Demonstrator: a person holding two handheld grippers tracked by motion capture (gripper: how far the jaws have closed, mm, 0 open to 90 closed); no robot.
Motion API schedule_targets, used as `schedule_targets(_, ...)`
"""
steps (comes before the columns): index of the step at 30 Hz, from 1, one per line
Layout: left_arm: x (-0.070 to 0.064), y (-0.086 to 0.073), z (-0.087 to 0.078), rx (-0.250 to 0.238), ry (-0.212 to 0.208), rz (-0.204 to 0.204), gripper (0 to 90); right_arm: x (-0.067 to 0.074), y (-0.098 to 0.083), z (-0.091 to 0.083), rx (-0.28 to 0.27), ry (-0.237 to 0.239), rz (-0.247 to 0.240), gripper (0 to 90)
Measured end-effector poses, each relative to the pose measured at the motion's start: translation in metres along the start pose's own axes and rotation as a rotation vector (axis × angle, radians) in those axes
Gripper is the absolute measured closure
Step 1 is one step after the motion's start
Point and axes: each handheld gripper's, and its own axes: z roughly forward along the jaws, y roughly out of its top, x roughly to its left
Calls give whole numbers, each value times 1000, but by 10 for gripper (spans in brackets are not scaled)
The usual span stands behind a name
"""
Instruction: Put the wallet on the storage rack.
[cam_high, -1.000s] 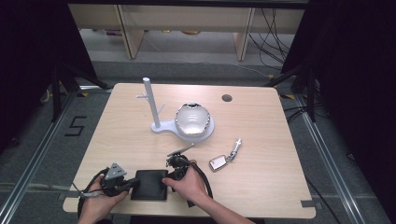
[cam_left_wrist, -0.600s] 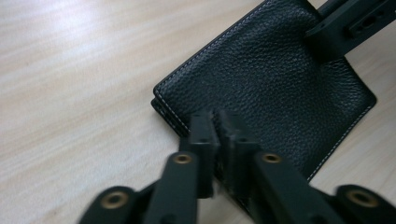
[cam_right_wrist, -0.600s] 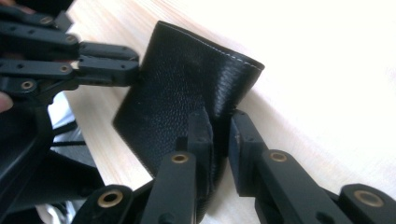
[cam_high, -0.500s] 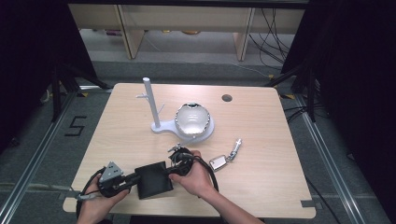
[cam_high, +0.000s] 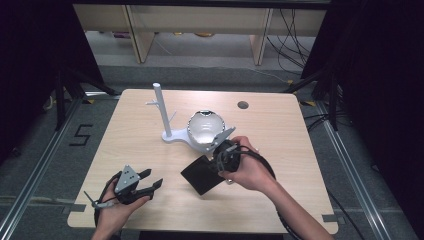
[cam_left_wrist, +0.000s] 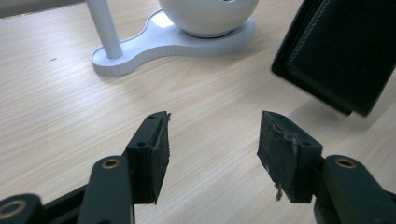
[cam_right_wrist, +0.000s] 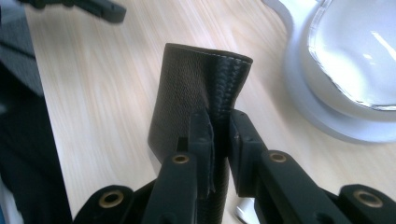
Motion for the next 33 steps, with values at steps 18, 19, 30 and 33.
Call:
schedule_targets(18,-11,-10,17,-4,-14,16,389,-25,-2,-48,137,-6,-247,813)
schedule_targets(19,-11,-10,17,-4,-14,16,389,-25,-2,-48,137,-6,-247,813)
schedule_targets(30,-10,-11,15,-20,-12,15,389,-27,11,-49,205,-59,-395,814)
schedule_targets(33,-9,-12,15,-23,-9,15,389,-31,14,-48,201,-71,-435,814)
